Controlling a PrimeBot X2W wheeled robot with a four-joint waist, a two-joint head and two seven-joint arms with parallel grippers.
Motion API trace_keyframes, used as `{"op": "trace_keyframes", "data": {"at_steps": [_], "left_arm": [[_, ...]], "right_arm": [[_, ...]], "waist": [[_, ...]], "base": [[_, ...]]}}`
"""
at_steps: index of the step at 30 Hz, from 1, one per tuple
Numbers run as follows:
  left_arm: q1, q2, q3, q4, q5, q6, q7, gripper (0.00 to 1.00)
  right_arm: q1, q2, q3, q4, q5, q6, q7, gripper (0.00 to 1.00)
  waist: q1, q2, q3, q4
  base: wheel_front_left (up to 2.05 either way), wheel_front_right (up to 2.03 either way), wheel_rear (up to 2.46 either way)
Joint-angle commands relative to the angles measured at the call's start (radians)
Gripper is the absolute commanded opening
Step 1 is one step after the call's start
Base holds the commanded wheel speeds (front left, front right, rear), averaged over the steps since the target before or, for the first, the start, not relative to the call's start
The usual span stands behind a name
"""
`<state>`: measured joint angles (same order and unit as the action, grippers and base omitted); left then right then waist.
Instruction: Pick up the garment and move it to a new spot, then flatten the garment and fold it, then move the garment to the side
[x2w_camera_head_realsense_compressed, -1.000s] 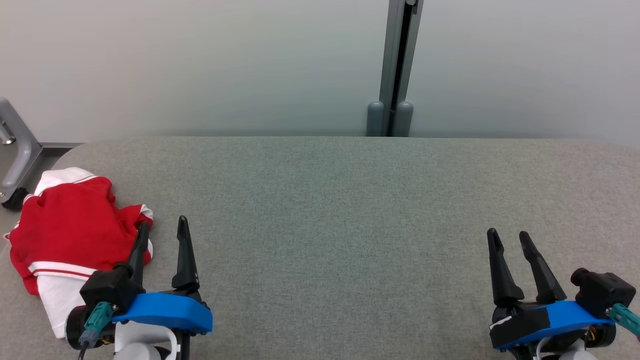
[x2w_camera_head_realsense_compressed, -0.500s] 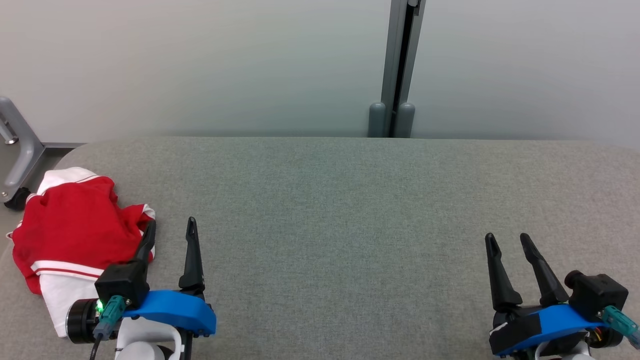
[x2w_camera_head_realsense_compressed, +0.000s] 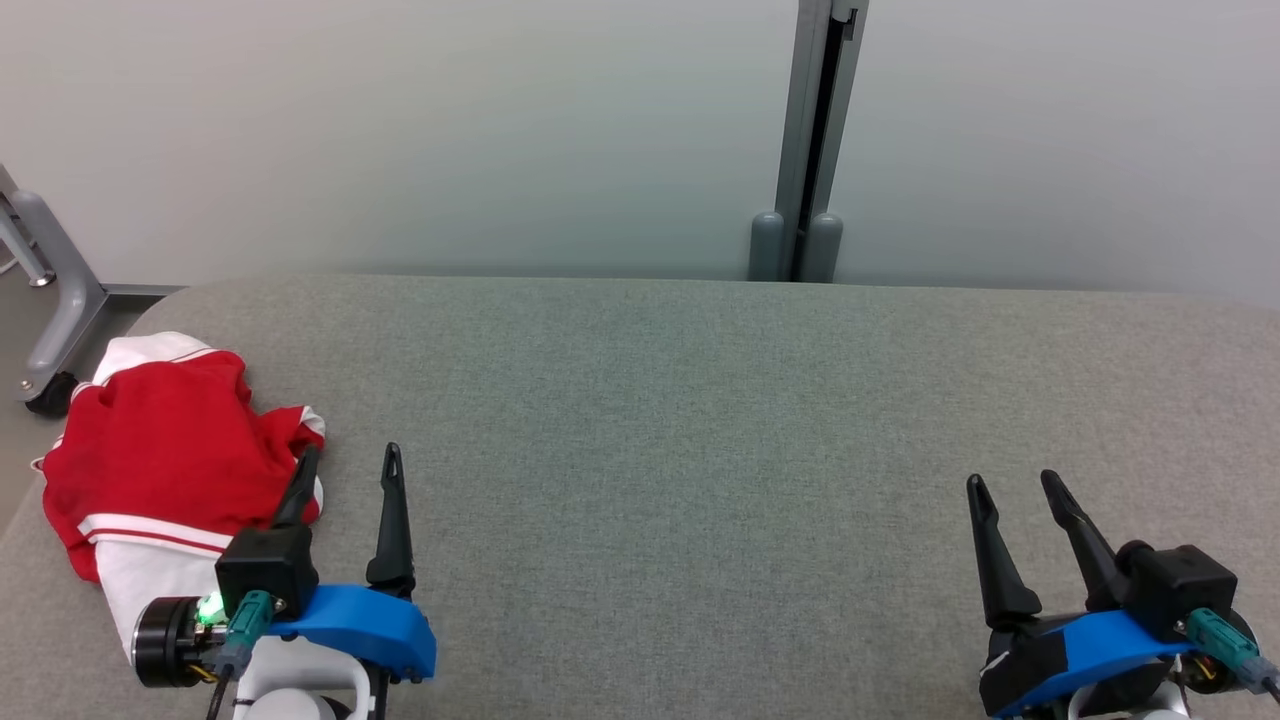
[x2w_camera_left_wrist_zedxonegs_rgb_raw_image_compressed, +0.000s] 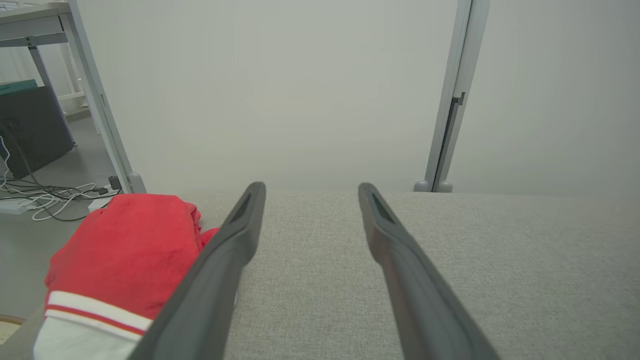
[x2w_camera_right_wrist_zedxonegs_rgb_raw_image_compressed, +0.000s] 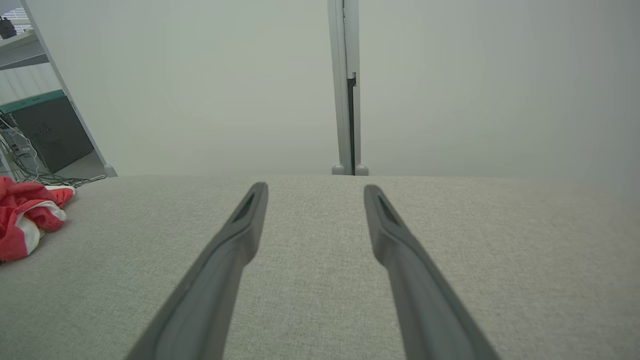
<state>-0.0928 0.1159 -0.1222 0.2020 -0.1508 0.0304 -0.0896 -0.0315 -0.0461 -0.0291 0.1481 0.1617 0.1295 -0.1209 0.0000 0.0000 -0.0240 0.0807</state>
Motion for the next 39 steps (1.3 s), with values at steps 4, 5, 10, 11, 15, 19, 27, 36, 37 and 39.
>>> {"op": "trace_keyframes", "data": {"at_steps": [4,5,10,11,15,19,27,36,37,39], "left_arm": [[0.002,0.006,-0.007,-0.005,0.020,0.009,0.000,1.00],[0.002,0.007,-0.008,-0.006,0.019,0.010,0.000,1.00],[-0.001,0.009,-0.011,-0.009,0.014,0.014,-0.004,1.00],[-0.001,0.010,-0.011,-0.008,0.013,0.015,-0.004,1.00],[-0.003,0.014,-0.014,-0.007,0.013,0.016,-0.005,1.00],[-0.006,0.018,-0.013,-0.009,0.010,0.021,-0.008,1.00],[-0.010,0.029,0.000,-0.016,0.004,0.038,-0.024,1.00],[0.004,0.046,0.014,-0.016,-0.007,0.052,-0.034,1.00],[0.004,0.050,0.015,-0.017,-0.007,0.053,-0.034,1.00],[0.006,0.056,0.018,-0.021,-0.005,0.055,-0.030,1.00]], "right_arm": [[0.014,-0.007,-0.002,-0.006,-0.024,0.002,0.005,1.00],[0.014,-0.007,-0.001,-0.005,-0.023,0.002,0.007,1.00],[0.014,-0.007,-0.001,-0.005,-0.021,0.001,0.011,1.00],[0.014,-0.007,-0.002,-0.005,-0.020,0.001,0.012,1.00],[0.013,-0.007,-0.002,-0.005,-0.019,0.001,0.012,1.00],[0.016,-0.007,0.002,-0.002,-0.013,0.001,0.006,1.00],[-0.001,-0.007,0.019,-0.003,-0.020,0.001,-0.002,1.00],[0.010,-0.007,0.049,0.015,-0.003,0.001,-0.011,1.00],[0.011,-0.007,0.050,0.017,-0.001,0.001,-0.014,1.00],[0.011,-0.007,0.055,0.022,0.002,0.001,-0.015,1.00]], "waist": [[0.0000,0.0000,0.000,0.002],[0.0000,0.0000,0.000,0.002],[0.0000,0.0000,0.001,0.003],[0.0000,0.0000,0.001,0.003],[0.0000,0.0000,0.001,0.004],[0.0000,0.0000,0.001,0.012],[0.0000,0.0000,0.003,0.066],[0.0000,0.0000,-0.006,0.154],[0.0000,0.0000,-0.008,0.167],[0.0000,0.0000,-0.011,0.191]], "base": [[0.00,0.00,0.00],[0.00,0.00,0.00],[0.00,0.00,0.00],[0.00,0.00,0.00],[0.00,0.00,0.00],[0.00,0.00,0.00],[0.00,0.00,0.00],[0.00,0.00,0.00],[0.00,0.00,0.00],[0.00,0.00,0.00]]}}
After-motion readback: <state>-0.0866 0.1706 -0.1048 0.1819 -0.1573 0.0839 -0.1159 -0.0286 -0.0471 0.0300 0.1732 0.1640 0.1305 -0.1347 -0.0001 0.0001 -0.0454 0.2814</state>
